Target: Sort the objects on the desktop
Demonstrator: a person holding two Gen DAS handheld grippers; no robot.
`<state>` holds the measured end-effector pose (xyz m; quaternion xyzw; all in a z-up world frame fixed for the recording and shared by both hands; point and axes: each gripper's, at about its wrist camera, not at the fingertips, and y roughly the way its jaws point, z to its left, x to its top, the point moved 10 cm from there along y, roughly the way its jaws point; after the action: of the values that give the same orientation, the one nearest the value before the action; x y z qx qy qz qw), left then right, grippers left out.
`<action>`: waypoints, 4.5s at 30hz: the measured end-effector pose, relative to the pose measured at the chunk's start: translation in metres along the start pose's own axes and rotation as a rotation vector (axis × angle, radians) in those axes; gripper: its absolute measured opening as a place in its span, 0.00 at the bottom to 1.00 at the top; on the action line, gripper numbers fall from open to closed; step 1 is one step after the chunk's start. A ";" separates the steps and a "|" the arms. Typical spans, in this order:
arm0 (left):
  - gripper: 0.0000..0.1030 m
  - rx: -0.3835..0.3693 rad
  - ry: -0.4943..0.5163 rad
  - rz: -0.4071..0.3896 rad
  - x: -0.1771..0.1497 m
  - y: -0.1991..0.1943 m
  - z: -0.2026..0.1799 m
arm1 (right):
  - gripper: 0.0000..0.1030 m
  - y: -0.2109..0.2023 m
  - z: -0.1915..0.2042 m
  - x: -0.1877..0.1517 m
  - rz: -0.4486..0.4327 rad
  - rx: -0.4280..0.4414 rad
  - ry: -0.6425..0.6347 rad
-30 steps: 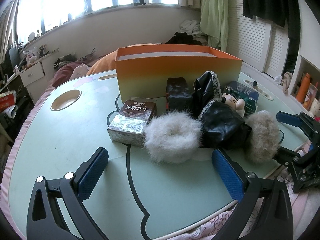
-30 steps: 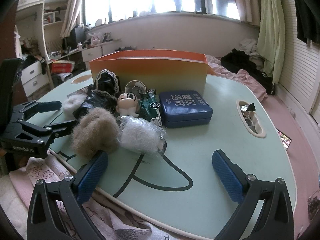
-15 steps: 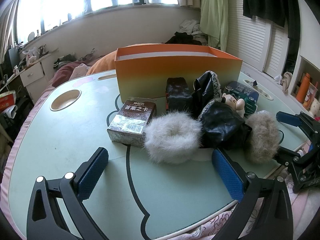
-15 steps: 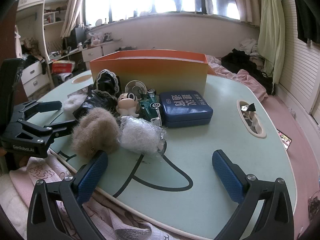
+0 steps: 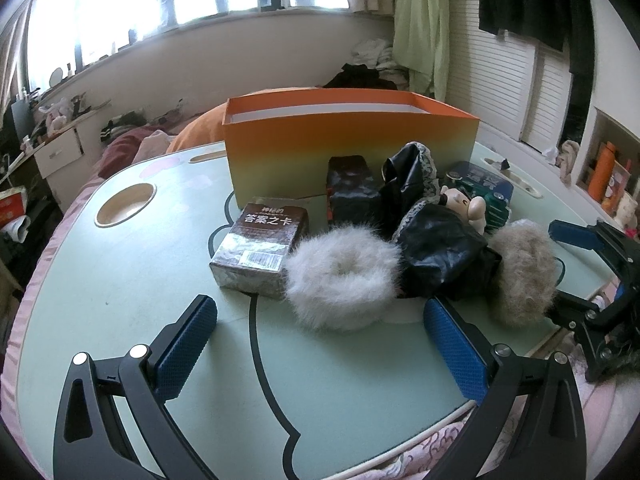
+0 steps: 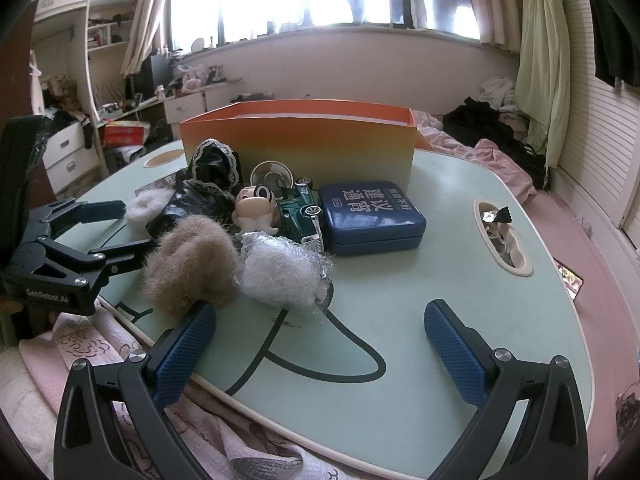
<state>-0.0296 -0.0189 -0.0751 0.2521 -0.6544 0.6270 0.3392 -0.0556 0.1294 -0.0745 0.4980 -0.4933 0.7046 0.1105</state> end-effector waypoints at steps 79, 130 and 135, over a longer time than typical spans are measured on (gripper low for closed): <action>0.38 -0.089 -0.003 -0.243 0.163 -0.020 0.014 | 0.32 0.016 0.001 0.171 -0.148 0.067 0.121; 1.00 -0.033 0.029 -0.031 0.006 -0.010 -0.010 | 1.00 0.007 0.040 0.005 0.054 0.126 -0.085; 1.00 -0.037 0.030 -0.034 0.005 -0.007 -0.010 | 1.00 0.008 0.036 0.006 0.047 0.114 -0.085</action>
<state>-0.0260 -0.0090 -0.0664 0.2473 -0.6564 0.6126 0.3644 -0.0427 0.0948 -0.0740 0.5212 -0.4682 0.7122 0.0443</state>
